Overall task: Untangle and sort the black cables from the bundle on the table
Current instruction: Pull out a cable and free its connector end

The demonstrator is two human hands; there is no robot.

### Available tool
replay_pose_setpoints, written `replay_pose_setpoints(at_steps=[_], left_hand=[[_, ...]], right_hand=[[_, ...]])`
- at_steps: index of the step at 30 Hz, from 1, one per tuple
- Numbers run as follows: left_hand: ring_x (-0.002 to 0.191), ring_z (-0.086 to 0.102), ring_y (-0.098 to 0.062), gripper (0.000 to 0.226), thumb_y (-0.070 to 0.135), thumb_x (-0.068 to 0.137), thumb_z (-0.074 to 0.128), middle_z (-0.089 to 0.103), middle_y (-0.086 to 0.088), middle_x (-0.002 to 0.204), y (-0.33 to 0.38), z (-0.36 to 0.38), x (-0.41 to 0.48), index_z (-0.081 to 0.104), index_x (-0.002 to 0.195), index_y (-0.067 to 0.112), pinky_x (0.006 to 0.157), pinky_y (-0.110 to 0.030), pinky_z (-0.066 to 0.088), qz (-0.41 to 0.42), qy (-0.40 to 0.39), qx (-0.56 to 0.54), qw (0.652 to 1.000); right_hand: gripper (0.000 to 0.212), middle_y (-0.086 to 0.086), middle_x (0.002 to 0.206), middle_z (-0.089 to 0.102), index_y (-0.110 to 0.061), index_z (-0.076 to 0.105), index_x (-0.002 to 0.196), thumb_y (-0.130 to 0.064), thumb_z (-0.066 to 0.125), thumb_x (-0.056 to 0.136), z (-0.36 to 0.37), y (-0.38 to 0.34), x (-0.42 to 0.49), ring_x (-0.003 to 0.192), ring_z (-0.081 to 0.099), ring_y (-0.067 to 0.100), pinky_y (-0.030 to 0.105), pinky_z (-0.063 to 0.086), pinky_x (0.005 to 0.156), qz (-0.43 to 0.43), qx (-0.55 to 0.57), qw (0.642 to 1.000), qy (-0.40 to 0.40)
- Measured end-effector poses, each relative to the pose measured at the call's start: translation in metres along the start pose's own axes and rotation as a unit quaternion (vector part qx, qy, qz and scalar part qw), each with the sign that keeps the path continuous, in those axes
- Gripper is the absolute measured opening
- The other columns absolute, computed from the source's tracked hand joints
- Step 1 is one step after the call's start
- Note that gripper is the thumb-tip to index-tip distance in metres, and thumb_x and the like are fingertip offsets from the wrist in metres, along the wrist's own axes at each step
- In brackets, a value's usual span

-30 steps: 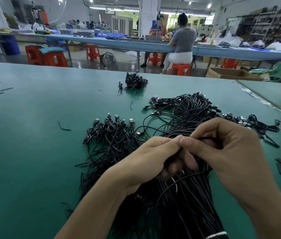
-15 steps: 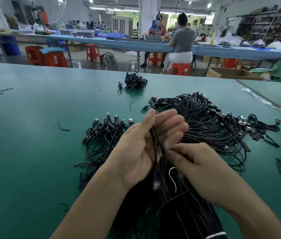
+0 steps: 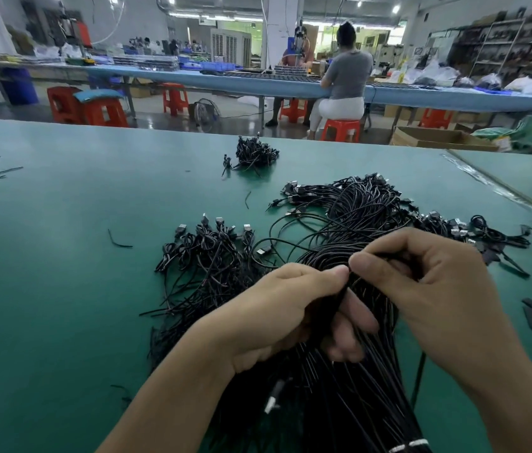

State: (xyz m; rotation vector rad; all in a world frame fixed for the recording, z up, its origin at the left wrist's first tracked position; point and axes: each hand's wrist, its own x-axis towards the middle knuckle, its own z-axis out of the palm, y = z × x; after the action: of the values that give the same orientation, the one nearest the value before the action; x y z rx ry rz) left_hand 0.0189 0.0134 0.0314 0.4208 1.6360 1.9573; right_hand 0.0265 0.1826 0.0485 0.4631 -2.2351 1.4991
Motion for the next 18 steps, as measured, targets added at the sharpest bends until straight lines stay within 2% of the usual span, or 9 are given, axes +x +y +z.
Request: replay_pose_setpoints(at_steps=[2,4,7,10,13,15,16,18], left_hand=[[0.042,0.054,-0.01,0.051,0.034,0.103,0.042,0.046,0.005,0.044,0.006,-0.002,-0.004,0.068,0.065,0.013,0.043,-0.016,0.041,-0.013,-0.035,-0.047,0.998],[0.037,0.045,-0.005,0.046,0.036,0.098,0.046,0.038,0.01,0.042,0.013,-0.002,-0.008,0.064,0.06,0.016,0.038,-0.014,0.035,-0.014,-0.062,-0.131,0.989],[0.044,0.053,-0.004,0.042,0.038,0.094,0.052,0.048,0.008,0.048,0.02,-0.001,-0.005,0.071,0.067,0.012,0.04,-0.014,0.043,0.046,-0.052,-0.291,0.954],[0.066,0.073,-0.016,0.037,0.03,0.09,0.058,0.07,-0.006,0.069,0.018,-0.001,0.004,0.079,0.085,0.0,0.055,-0.018,0.057,0.145,0.067,-0.344,0.925],[0.091,0.075,-0.026,0.034,0.024,0.089,0.056,0.076,-0.018,0.095,0.007,-0.005,0.013,0.074,0.099,-0.004,0.076,-0.025,0.061,0.205,0.169,-0.28,0.923],[0.093,0.075,-0.025,0.028,0.022,0.096,0.054,0.077,-0.015,0.094,-0.001,-0.009,0.017,0.072,0.1,0.001,0.079,-0.024,0.059,0.212,0.252,-0.18,0.927],[0.092,0.075,-0.023,0.027,0.021,0.1,0.051,0.077,-0.013,0.091,-0.002,-0.009,0.017,0.072,0.098,0.004,0.079,-0.022,0.058,0.206,0.276,-0.125,0.931],[0.084,0.074,-0.017,0.031,0.021,0.104,0.047,0.078,-0.009,0.086,-0.005,-0.008,0.017,0.074,0.094,0.008,0.074,-0.02,0.057,0.178,0.278,0.007,0.944]], right_hand=[[0.017,-0.01,0.062,0.069,-0.026,0.074,0.078,-0.041,0.074,0.071,0.001,0.002,0.0,0.055,0.058,-0.002,0.009,0.044,0.056,0.016,0.058,0.998,-0.007],[0.022,-0.009,0.056,0.062,-0.027,0.075,0.081,-0.047,0.069,0.074,0.004,0.005,0.0,0.049,0.049,-0.001,0.012,0.04,0.049,0.033,0.068,0.997,-0.021],[0.025,-0.011,0.052,0.053,-0.031,0.074,0.082,-0.052,0.06,0.082,0.009,0.01,-0.002,0.048,0.042,0.0,0.015,0.033,0.048,0.057,0.006,0.995,-0.077],[0.024,-0.01,0.05,0.048,-0.039,0.069,0.073,-0.037,0.059,0.095,0.019,0.01,-0.006,0.047,0.038,0.005,0.028,0.032,0.047,0.08,-0.064,0.978,-0.183],[0.033,-0.008,0.049,0.052,-0.036,0.066,0.068,-0.027,0.056,0.098,0.024,0.006,-0.01,0.044,0.04,0.011,0.029,0.035,0.043,0.079,-0.105,0.964,-0.232],[0.03,-0.004,0.055,0.058,-0.028,0.065,0.069,-0.028,0.055,0.098,0.023,0.004,-0.01,0.049,0.049,0.019,0.035,0.043,0.048,0.053,-0.125,0.967,-0.216],[0.027,-0.005,0.059,0.062,-0.026,0.065,0.071,-0.03,0.056,0.096,0.021,0.003,-0.009,0.053,0.054,0.016,0.034,0.045,0.053,0.04,-0.129,0.971,-0.197],[0.02,-0.015,0.063,0.065,-0.028,0.069,0.073,-0.031,0.064,0.092,0.016,0.003,-0.008,0.056,0.057,0.002,0.021,0.044,0.055,0.018,-0.123,0.981,-0.151]])
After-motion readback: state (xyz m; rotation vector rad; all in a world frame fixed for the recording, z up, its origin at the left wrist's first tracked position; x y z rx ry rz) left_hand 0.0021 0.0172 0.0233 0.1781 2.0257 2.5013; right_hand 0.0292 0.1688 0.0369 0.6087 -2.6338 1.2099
